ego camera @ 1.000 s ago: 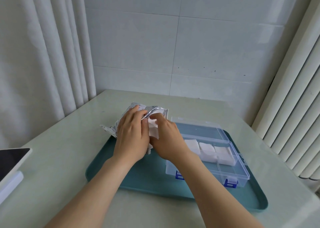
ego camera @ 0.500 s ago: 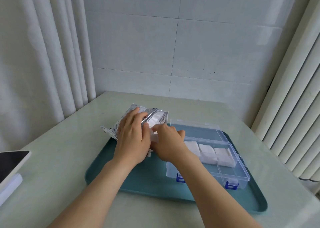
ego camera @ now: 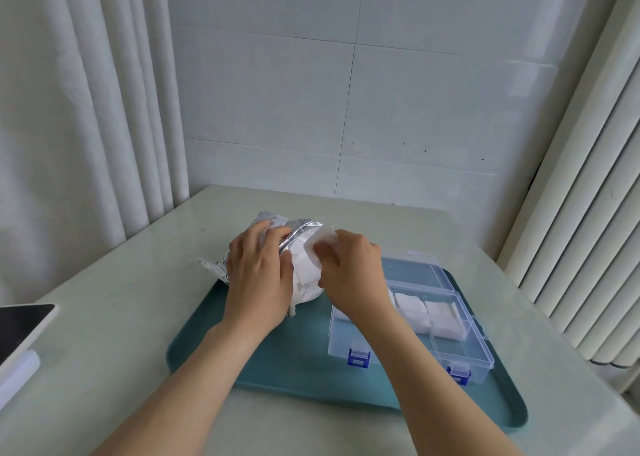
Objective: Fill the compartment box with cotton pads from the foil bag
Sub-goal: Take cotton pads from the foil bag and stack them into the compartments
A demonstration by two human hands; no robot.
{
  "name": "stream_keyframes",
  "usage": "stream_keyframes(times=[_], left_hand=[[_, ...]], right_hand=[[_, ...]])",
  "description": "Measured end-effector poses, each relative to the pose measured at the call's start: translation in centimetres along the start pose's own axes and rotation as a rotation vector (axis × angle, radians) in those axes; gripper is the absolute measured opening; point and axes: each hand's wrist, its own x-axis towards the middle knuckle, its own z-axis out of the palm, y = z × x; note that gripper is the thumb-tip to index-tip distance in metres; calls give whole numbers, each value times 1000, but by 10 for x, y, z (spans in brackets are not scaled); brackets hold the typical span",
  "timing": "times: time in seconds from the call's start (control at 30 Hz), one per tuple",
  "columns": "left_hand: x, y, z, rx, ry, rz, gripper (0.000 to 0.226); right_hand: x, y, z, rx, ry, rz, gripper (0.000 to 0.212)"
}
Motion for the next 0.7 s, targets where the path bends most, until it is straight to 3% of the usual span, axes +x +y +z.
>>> stream_keyframes(times=[0.2, 0.27, 0.37, 0.47, 0.7], left_hand=[[4, 17, -9, -66, 167, 62, 26], [2, 32, -14, -213, 179, 94, 25], [-1, 56, -23, -553, 9, -35, 19], [-3, 68, -23, -762, -188, -176, 21], [-9, 76, -22, -1100, -359, -490, 17]], right_hand=[[-8, -1, -34, 407, -5, 187, 25], [-7, -3, -46, 512, -13, 268, 22], [-8, 2, -58, 619, -118, 318, 23], [-17, 14, -60, 657, -236, 251, 29], [-25, 30, -60, 736, -111, 273, 28]])
